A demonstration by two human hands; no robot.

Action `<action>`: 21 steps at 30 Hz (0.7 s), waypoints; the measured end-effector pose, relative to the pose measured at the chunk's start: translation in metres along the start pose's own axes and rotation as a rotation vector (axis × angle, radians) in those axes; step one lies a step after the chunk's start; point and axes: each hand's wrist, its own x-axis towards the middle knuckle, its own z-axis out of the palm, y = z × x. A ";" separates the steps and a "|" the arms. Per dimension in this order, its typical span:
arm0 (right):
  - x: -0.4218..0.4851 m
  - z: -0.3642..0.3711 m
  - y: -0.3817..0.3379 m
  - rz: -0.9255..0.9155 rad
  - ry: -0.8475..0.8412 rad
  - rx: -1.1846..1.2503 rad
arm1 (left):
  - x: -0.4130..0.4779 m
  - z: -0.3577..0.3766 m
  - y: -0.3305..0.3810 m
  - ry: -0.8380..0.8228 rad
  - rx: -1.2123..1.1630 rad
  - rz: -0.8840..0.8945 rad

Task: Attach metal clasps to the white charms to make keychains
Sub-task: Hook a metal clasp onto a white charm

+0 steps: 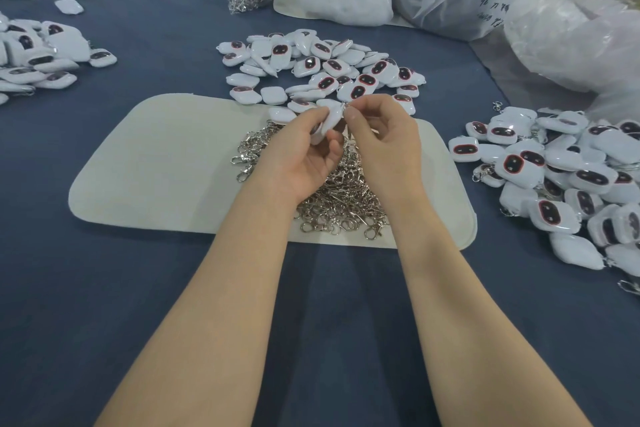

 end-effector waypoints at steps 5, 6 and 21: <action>0.000 0.001 0.000 -0.026 -0.002 -0.032 | 0.001 0.001 0.000 -0.020 -0.040 -0.023; 0.000 0.002 0.001 -0.026 -0.011 -0.039 | 0.001 0.000 0.000 -0.023 -0.038 -0.028; 0.005 -0.004 0.006 0.171 -0.181 -0.139 | 0.000 0.000 -0.013 0.200 1.004 0.817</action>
